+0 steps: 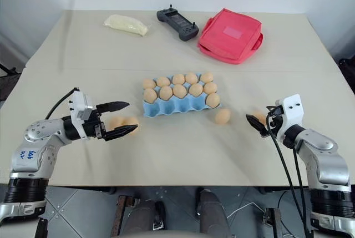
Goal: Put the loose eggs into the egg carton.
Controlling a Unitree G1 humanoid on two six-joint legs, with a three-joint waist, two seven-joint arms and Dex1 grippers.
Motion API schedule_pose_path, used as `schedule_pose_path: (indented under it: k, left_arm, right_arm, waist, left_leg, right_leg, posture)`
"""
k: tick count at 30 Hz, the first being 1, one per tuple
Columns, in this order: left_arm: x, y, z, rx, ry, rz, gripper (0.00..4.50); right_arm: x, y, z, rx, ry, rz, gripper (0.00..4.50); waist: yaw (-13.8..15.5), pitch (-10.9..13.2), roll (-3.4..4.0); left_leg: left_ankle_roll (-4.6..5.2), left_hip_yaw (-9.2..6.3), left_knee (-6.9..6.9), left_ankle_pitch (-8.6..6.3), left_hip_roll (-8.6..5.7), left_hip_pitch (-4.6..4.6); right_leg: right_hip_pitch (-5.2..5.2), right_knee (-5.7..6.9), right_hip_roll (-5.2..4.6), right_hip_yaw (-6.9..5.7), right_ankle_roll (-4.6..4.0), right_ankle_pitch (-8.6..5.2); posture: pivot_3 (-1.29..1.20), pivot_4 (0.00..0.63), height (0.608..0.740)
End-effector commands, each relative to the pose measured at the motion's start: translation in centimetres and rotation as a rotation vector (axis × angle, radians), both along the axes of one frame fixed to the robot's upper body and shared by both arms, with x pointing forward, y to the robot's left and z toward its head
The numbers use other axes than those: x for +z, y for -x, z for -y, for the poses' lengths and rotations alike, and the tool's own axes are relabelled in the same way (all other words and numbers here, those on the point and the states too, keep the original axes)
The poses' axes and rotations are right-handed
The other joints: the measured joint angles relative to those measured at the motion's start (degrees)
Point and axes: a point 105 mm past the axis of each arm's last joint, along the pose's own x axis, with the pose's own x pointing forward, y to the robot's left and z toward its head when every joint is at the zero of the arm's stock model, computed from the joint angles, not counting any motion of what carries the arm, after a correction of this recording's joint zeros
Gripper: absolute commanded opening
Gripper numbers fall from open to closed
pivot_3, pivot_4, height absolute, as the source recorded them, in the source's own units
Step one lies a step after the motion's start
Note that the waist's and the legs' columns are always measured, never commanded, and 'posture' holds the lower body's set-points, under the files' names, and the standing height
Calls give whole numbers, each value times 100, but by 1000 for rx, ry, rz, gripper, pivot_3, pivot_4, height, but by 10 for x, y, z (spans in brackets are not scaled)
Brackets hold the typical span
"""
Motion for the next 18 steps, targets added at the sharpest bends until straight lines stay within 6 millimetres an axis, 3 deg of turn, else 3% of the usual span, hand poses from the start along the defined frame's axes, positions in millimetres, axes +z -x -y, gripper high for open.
schedule_pose_path:
  k: [1,10,14,18]
  left_arm:
    - [13,6,-1,6,13,55,4500]
    - [13,7,-3,24,18,62,4500]
    - [14,5,-2,23,21,68,4500]
    - [15,3,1,17,24,73,4500]
  right_arm:
    - [0,-1,-1,19,25,-18,4313]
    - [29,4,-12,37,51,84,1667]
    - [60,3,-34,94,38,153,1635]
    - [79,-3,-79,211,-21,181,1635]
  waist:
    - [-1,0,0]
    - [-10,0,1]
    - [-15,0,1]
    - [-23,0,1]
  left_leg:
    - [0,0,0,0,1,0]
    - [-3,2,0,-1,3,4]
    - [-4,2,0,-1,2,3]
    - [-3,4,1,-1,3,3]
  right_leg:
    - [0,0,0,0,0,0]
    - [0,4,0,2,0,0]
    - [-1,4,0,4,0,0]
    - [-4,5,0,4,-1,0]
  posture:
    - [0,150,740]
    - [0,150,740]
    - [0,150,740]
    - [0,150,740]
